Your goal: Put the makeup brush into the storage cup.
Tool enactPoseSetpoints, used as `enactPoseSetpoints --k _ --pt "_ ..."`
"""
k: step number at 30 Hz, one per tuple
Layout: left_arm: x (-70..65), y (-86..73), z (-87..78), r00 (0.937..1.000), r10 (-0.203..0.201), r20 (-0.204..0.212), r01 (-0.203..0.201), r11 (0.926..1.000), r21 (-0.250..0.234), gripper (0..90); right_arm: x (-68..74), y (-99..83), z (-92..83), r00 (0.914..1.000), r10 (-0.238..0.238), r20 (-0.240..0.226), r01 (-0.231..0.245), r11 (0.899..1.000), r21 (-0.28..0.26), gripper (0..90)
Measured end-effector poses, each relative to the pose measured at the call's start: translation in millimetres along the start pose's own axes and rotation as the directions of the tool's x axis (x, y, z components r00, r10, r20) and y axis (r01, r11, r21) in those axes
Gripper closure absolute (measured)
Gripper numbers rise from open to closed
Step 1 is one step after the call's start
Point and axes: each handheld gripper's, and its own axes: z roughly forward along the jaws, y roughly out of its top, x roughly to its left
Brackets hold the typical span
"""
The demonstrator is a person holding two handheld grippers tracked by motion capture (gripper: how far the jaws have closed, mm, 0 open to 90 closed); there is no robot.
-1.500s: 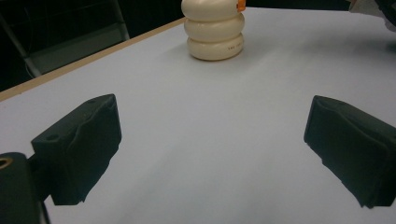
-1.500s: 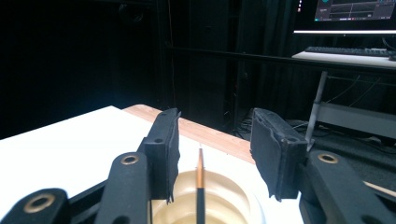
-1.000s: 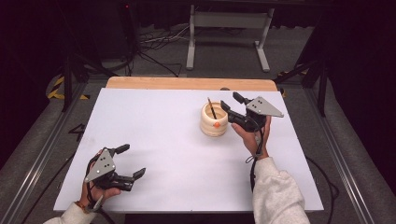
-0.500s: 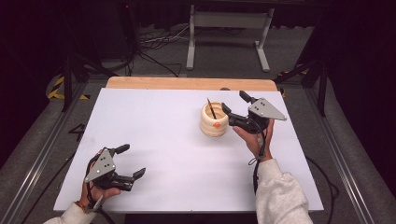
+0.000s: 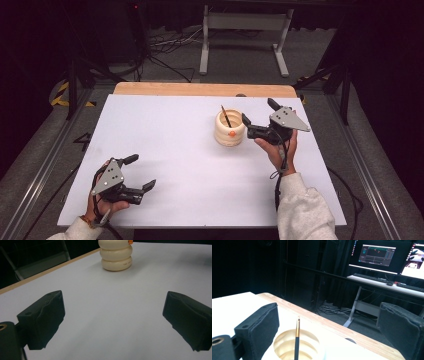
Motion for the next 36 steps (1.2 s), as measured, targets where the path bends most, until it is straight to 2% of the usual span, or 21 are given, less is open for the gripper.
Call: enactPoseSetpoints --k 19,27,30,36 --pt "0.4 -0.5 0.1 1.0 -0.009 -0.001 0.009 1.0 0.001 5.0 -1.9 -4.1 -12.9 0.9993 -0.024 0.029 0.024 1.0 -0.003 6.6" --pt "0.7 -0.9 0.8 0.9999 -0.01 -0.003 0.01 0.9999 0.007 5.0 -3.5 -6.6 -18.5 0.9997 -0.017 0.019 0.017 1.0 0.002 6.6" --pt "0.7 -0.9 0.8 0.9999 -0.01 -0.004 0.01 0.9999 0.006 5.0 -3.9 -8.1 -20.5 0.9992 -0.032 0.024 0.032 0.999 0.007 6.5" --pt "0.6 -1.1 1.6 0.9999 -0.012 -0.005 0.012 0.9999 0.011 5.0 -6.5 -10.5 -26.2 0.9993 -0.033 0.02 0.033 0.999 -0.004 5.7"
